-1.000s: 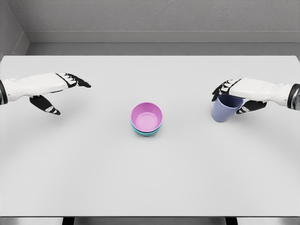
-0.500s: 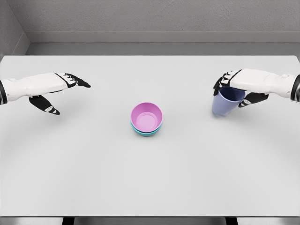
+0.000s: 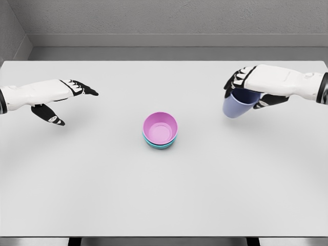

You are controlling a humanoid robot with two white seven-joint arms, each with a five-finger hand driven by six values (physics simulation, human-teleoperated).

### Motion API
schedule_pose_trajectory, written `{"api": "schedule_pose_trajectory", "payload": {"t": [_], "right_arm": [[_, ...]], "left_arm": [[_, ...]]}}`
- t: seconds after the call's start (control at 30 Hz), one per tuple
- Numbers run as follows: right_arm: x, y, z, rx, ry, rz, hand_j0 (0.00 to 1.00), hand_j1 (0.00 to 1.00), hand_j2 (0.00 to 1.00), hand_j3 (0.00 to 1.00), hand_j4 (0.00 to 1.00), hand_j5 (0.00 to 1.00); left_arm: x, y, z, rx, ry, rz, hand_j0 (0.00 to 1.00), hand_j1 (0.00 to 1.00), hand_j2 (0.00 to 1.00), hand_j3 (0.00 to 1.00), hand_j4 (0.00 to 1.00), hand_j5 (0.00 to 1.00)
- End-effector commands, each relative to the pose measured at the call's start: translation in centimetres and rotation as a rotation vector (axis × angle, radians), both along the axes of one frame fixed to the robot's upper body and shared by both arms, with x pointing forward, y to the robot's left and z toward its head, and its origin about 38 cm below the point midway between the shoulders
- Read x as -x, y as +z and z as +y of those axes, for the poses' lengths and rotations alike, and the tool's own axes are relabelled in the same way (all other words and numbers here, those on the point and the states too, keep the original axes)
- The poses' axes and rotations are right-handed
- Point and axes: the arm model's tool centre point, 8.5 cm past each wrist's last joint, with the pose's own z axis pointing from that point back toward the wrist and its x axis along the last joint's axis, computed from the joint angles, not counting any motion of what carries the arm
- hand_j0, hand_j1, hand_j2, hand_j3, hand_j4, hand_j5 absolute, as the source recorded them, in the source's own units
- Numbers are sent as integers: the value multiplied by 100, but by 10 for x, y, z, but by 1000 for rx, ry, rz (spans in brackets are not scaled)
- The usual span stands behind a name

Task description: Stacking bowl and cup with both arms

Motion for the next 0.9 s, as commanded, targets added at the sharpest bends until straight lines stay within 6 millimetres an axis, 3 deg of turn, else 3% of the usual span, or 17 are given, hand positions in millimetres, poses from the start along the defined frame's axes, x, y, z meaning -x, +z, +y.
{"api": "schedule_pose_trajectory", "payload": {"t": [0.0, 0.43, 0.87], "right_arm": [[5, 7, 10, -10, 33, -19, 56, 56, 56, 56, 56, 56], [33, 27, 50, -17, 190, -96, 56, 56, 56, 56, 56, 56], [34, 26, 77, -70, 265, -112, 56, 56, 56, 56, 56, 56]], "left_arm": [[0, 1, 0, 6, 3, 1, 100, 100, 100, 100, 100, 100], [0, 1, 2, 4, 6, 0, 100, 100, 100, 100, 100, 100], [0, 2, 5, 0, 12, 1, 100, 100, 100, 100, 100, 100]]}}
